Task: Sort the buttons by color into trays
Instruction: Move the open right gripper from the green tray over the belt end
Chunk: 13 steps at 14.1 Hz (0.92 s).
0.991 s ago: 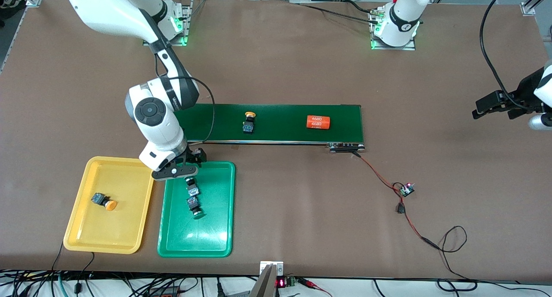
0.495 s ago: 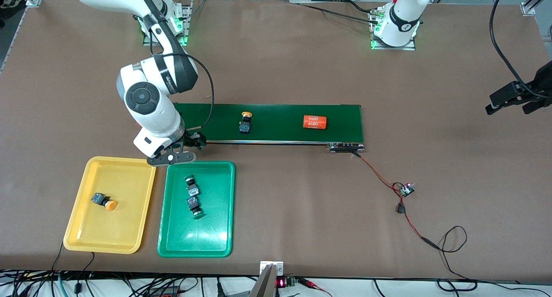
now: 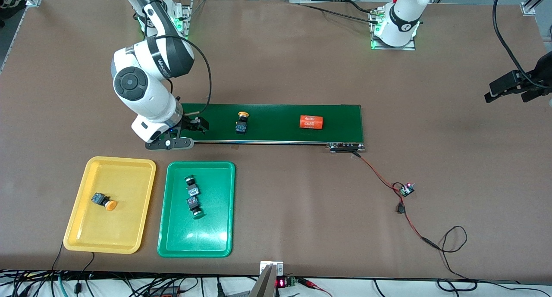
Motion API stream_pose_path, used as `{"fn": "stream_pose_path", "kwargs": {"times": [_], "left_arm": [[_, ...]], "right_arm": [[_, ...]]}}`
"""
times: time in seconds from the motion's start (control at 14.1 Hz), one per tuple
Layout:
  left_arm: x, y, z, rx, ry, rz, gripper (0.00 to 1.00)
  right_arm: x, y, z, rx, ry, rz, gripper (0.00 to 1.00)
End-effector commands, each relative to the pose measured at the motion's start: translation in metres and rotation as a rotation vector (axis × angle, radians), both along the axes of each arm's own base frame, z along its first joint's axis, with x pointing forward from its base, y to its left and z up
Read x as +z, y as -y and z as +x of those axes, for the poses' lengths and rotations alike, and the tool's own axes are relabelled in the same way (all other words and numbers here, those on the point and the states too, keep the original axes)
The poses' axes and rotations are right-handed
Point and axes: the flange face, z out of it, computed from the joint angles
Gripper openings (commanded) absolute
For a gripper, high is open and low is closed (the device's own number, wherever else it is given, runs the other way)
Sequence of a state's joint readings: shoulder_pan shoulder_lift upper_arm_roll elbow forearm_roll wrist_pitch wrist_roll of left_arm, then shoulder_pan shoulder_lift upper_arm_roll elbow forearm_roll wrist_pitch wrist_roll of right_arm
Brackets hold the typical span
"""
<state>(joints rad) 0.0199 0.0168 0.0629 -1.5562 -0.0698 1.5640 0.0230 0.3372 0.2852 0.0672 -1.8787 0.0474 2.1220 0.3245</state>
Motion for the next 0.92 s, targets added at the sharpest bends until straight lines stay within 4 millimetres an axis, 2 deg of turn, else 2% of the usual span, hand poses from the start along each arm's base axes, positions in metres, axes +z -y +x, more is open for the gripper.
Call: {"fn": "stream_pose_path", "kwargs": {"times": [0.0, 0.21, 0.28, 0.42, 0.64, 0.78, 0.85], "left_arm": [[0.014, -0.001, -0.021, 0.000, 0.007, 0.035, 1.00], [0.006, -0.002, -0.043, 0.007, 0.072, 0.035, 1.00], [0.011, -0.002, -0.044, 0.007, 0.069, 0.033, 1.00], [0.019, -0.001, -0.036, 0.009, 0.068, 0.034, 1.00], [0.025, 0.013, -0.021, -0.021, 0.080, 0.041, 1.00], [0.027, 0.014, 0.000, -0.022, 0.086, 0.042, 1.00], [0.027, 0.015, 0.002, -0.021, 0.066, 0.040, 1.00]], "right_arm": [[0.000, 0.006, -0.026, -0.015, -0.041, 0.037, 1.00], [-0.007, 0.006, -0.040, -0.071, -0.086, 0.104, 1.00], [-0.010, 0.002, -0.044, -0.073, -0.096, 0.113, 1.00], [-0.019, -0.002, -0.054, -0.072, -0.091, 0.110, 1.00], [-0.036, -0.014, -0.072, -0.071, -0.047, 0.115, 1.00], [-0.038, -0.022, -0.083, -0.081, -0.011, 0.118, 1.00], [-0.039, -0.022, -0.086, -0.087, 0.005, 0.122, 1.00]]}}
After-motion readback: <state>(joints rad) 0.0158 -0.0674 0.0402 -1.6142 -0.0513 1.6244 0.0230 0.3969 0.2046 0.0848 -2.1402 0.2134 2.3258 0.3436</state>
